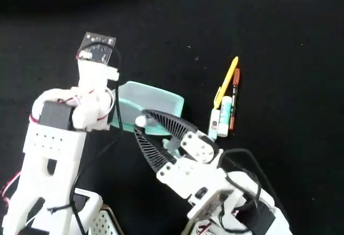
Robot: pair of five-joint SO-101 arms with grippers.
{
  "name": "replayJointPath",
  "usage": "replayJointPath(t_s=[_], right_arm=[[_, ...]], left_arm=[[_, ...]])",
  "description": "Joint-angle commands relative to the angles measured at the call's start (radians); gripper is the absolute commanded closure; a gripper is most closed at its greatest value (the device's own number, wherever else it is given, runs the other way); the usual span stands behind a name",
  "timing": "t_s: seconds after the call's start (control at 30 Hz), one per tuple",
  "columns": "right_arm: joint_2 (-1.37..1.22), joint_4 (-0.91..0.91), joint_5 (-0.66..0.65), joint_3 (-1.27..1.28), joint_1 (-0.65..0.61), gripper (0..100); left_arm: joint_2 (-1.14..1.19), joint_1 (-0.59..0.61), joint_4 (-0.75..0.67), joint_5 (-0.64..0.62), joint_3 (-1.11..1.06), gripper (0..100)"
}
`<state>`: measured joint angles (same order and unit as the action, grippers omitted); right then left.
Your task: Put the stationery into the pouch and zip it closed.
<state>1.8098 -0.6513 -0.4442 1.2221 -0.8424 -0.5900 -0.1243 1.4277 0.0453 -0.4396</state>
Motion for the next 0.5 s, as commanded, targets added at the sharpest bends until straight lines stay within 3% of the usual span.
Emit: replayJointPath(t_s=[0.0, 0.33, 0.47], right_arm=[[0.059, -0.031, 0.038, -0.064, 0.015, 86.5], [-0.001, -0.104, 0.04, -0.239, 0.026, 86.8], [0.002, -0.092, 0.04, -0.3, 0.245, 90.0]], left_arm=[[0.103, 0.024, 0.003, -0.008, 0.019, 97], [0.124, 0.025, -0.002, -0.005, 0.019, 97], [0.117, 0.114, 0.0, -0.008, 0.03, 97]])
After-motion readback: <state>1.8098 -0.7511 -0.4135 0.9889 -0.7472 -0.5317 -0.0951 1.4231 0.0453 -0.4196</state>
